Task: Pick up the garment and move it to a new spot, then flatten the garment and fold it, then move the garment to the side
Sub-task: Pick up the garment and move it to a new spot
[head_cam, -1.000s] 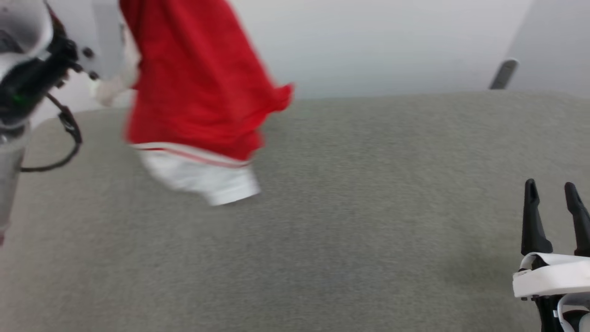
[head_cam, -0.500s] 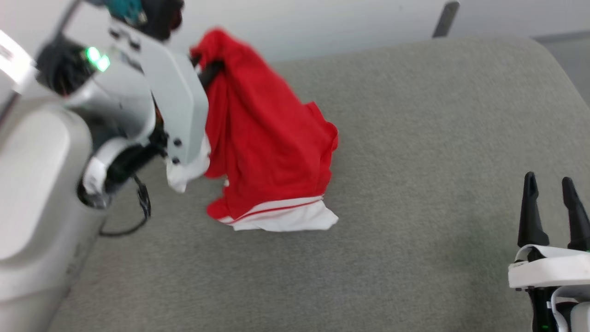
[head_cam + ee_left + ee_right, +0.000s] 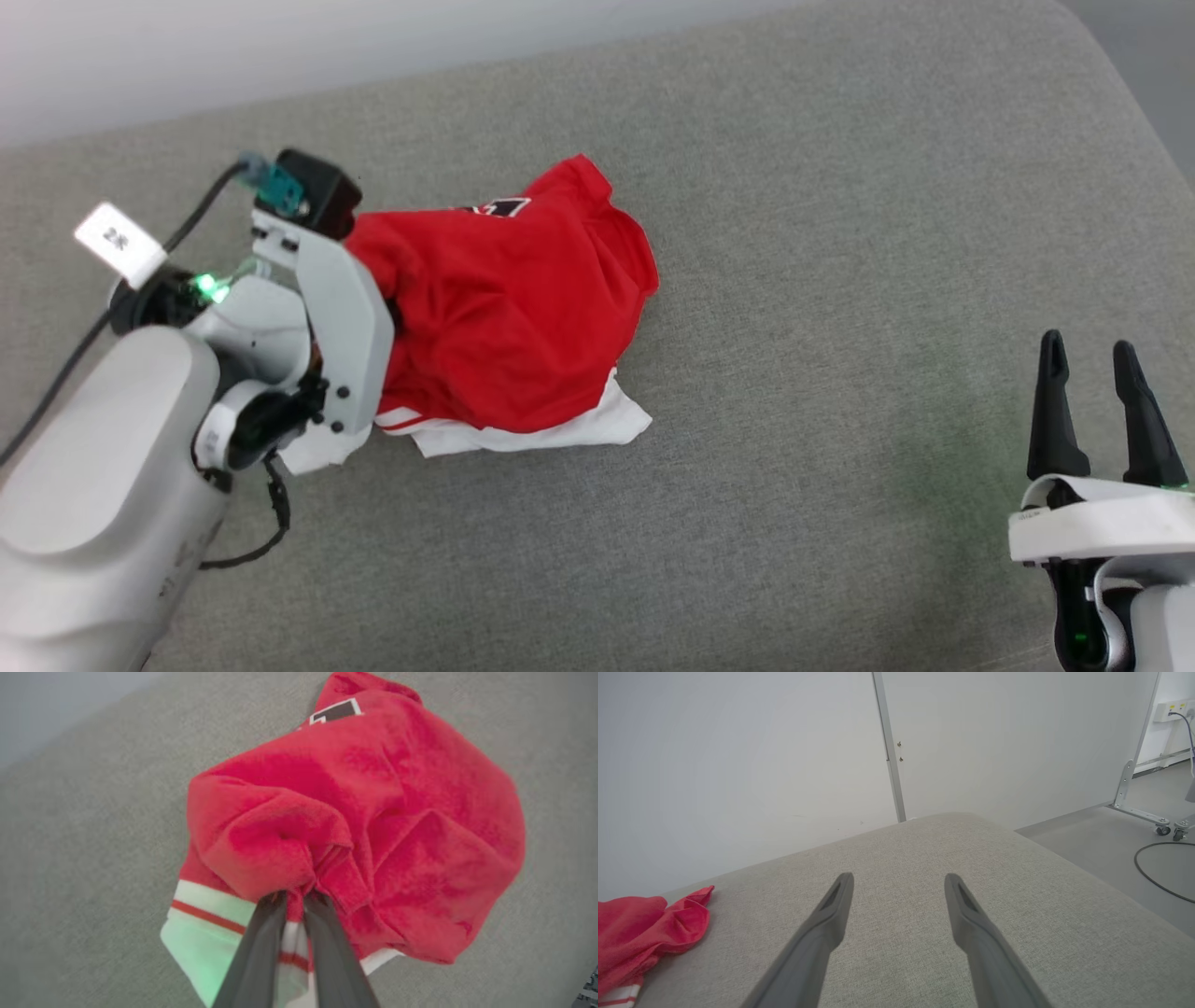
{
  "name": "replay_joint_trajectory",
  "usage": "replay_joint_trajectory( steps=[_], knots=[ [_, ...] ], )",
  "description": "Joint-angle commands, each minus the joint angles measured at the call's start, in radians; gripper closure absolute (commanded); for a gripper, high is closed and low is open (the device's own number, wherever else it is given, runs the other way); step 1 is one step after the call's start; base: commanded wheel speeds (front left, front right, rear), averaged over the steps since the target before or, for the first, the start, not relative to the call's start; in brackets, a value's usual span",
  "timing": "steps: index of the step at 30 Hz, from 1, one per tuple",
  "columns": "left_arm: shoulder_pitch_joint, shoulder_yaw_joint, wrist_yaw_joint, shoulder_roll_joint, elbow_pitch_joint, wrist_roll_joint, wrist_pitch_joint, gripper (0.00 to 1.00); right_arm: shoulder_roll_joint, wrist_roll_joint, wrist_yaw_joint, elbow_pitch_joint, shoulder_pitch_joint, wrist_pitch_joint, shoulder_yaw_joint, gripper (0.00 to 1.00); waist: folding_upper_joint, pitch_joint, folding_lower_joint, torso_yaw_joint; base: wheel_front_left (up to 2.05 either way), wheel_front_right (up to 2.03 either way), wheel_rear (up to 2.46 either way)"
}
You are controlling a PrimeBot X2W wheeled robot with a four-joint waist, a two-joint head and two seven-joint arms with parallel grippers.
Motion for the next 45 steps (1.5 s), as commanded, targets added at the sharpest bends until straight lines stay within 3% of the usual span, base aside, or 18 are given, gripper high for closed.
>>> replay_joint_trajectory(
  steps=[1, 9, 10, 14, 15, 16, 29, 38, 45],
  knots=[
    [0.015, 0.0, -0.011, -0.002, 0.035, -0.008, -0.012, 1.0, 0.003, 0.006, 0.0, 0.005, -0.015, -0.008, 0.008, 0.0, -0.0001, 0.015, 0.0, -0.002, 0.0, 0.0, 0.0],
    [0.021, -0.01, -0.048, -0.03, 0.21, -0.025, -0.067, 0.99, 0.003, -0.002, 0.0, 0.019, -0.036, -0.014, 0.022, 0.0, -0.0001, 0.022, 0.0, 0.011, 0.0, 0.0, 0.0],
    [0.018, -0.012, -0.051, -0.035, 0.227, -0.026, -0.076, 0.85, 0.003, -0.004, 0.0, 0.019, -0.037, -0.014, 0.023, 0.0, -0.0001, 0.019, 0.0, 0.015, 0.0, 0.0, 0.0],
    [0.01, -0.019, -0.064, -0.054, 0.279, -0.033, -0.104, 0.5, 0.003, -0.016, 0.0, 0.019, -0.029, -0.014, 0.022, 0.0, -0.0001, 0.001, 0.0, 0.031, 0.0, 0.0, 0.0],
    [0.008, -0.019, -0.068, -0.06, 0.286, -0.034, -0.112, 0.16, 0.002, -0.018, 0.0, 0.02, -0.025, -0.014, 0.021, 0.0, -0.0001, -0.007, 0.0, 0.037, 0.0, 0.0, 0.0],
    [0.005, -0.016, -0.069, -0.062, 0.292, -0.037, -0.122, 0.0, 0.002, -0.022, 0.0, 0.02, -0.02, -0.014, 0.021, 0.0, -0.0001, -0.015, 0.0, 0.043, 0.0, 0.0, 0.0],
    [0.063, 0.014, -0.078, -0.049, 0.24, -0.047, -0.279, 0.0, -0.01, -0.056, 0.0, -0.013, 0.023, 0.038, 0.059, 0.0, -0.0001, -0.165, 0.0, 0.115, 0.0, 0.0, 0.0],
    [0.259, 0.105, -0.031, 0.003, 0.083, -0.011, -0.609, 0.0, -0.047, -0.045, 0.0, -0.023, 0.082, 0.069, 0.079, 0.0, -0.0001, -0.289, 0.0, 0.176, 0.0, 0.0, 0.0],
    [0.414, 0.167, 0.017, 0.033, -0.01, 0.01, -0.799, 0.0, -0.062, -0.041, 0.0, -0.035, 0.127, 0.072, 0.065, 0.0, -0.0001, -0.329, 0.0, 0.23, 0.0, 0.0, 0.0]
  ],
)
